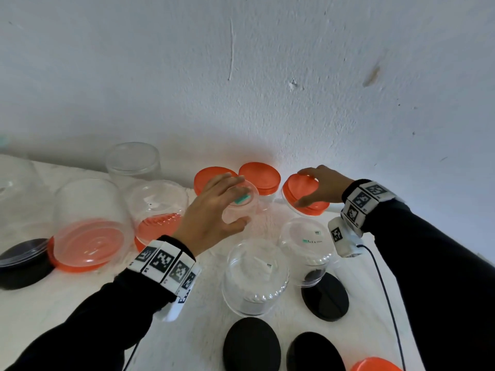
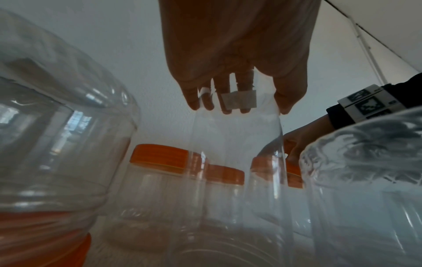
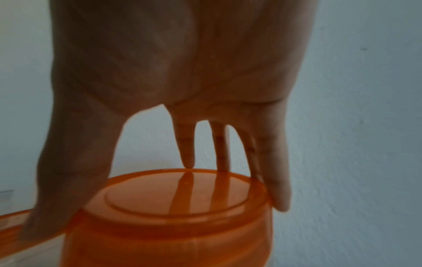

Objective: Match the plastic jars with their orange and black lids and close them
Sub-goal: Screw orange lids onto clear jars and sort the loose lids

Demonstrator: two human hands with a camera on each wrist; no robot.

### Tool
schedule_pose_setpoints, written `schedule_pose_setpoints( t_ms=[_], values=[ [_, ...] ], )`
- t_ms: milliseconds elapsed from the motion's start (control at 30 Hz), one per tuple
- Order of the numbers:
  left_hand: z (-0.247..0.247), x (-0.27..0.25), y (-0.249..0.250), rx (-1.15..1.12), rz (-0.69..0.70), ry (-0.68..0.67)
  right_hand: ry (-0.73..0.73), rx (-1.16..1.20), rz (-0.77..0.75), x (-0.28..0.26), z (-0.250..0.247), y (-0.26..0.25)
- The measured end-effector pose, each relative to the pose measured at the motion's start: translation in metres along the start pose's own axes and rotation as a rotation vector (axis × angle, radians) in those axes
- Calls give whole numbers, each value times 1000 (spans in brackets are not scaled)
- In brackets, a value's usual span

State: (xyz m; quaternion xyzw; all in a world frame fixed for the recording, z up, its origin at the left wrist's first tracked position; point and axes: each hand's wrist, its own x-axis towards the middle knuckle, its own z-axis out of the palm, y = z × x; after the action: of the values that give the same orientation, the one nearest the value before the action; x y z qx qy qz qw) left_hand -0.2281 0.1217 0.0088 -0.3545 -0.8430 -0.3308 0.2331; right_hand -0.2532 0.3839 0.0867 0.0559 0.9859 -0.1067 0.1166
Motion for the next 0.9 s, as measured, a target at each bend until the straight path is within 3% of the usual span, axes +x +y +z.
schedule_pose_setpoints(
  t_ms=[300,600,767,900],
  values=[
    [1,0,2,-3,-8,6,-165,-136,-92,7,2,-13],
    [1,0,3,-3,-5,12,-186,-181,-135,11,8,-11],
    [1,-1,2,2,-13,9,-157,-96,-148,5,7,-4],
    [2,-1,1,4,-31,-5,-26,11,-144,-17,-15,-4]
  ],
)
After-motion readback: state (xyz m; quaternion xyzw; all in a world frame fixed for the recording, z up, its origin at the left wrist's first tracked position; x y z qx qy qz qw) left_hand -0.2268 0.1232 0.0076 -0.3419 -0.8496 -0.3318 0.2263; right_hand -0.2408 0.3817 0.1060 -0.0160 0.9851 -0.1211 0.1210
